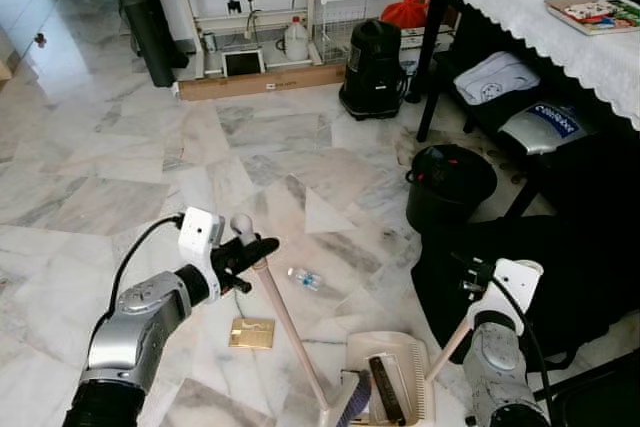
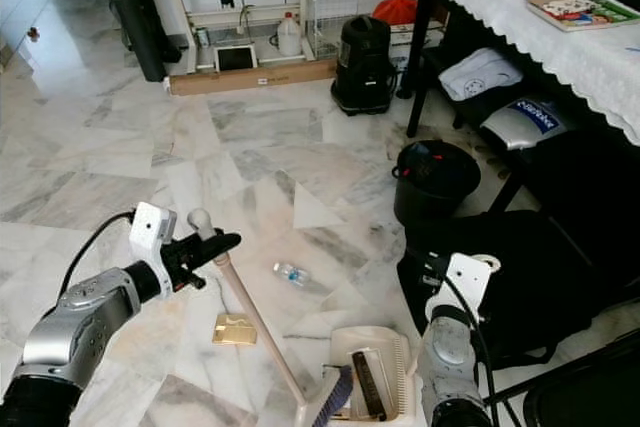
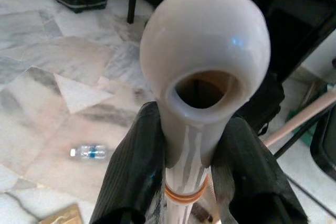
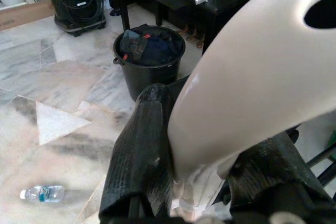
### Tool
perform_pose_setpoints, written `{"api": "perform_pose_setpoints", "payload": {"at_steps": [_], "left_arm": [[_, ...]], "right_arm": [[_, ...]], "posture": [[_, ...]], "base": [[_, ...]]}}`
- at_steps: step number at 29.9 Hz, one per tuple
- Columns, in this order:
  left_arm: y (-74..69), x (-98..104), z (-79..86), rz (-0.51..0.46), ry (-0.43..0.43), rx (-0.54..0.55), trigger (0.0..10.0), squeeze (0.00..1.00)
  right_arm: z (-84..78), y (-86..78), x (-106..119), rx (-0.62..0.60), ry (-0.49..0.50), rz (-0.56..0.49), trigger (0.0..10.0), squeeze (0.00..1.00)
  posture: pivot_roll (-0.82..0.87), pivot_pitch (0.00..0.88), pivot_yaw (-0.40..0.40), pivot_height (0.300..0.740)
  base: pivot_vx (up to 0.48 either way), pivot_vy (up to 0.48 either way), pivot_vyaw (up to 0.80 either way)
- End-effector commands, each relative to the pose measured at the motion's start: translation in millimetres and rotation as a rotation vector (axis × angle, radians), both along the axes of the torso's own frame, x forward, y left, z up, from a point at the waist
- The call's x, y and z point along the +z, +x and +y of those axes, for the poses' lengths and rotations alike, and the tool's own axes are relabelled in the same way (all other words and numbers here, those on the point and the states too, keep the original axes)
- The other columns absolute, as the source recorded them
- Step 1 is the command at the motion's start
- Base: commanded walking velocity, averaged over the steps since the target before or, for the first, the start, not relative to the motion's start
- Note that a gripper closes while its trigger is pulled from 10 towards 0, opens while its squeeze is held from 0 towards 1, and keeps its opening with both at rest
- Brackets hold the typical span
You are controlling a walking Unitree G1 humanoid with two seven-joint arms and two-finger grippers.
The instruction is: Sweep floor
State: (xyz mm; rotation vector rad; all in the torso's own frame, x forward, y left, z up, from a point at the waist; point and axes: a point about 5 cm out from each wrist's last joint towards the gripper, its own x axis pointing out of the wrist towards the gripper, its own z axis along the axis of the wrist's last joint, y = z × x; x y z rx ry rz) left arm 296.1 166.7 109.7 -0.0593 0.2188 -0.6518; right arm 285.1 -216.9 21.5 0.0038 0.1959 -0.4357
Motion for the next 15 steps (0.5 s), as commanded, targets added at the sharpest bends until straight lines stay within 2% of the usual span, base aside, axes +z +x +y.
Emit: {"api": "perform_pose_setpoints", "payload": {"at_steps": [1,7,15], "left_arm": [[-3.5,-7.7,6.0,0.018,0.082,0.005,10.0,0.00],[-4.2,-10.7,7.3,0.014,0.101,0.008,10.0,0.00],[1.5,-8.7,12.8,-0.034,0.128,0.057,10.0,0.00]], "right_arm": [[-3.0,1.5,2.4,-0.019,0.013,-0.012,10.0,0.00],[-11.2,4.9,11.9,-0.047,0.010,-0.061,10.0,0.00],[-22.3,15.8,36.1,-0.065,-0.017,-0.159,10.0,0.00]], "posture": [[-0.11,0.046,0.026,0.740],[-0.11,0.045,0.027,0.740],[-0.12,0.041,0.027,0.740]], "base": [[0.000,0.000,0.00],[0.000,0.000,0.00],[0.000,0.000,0.00]]}}
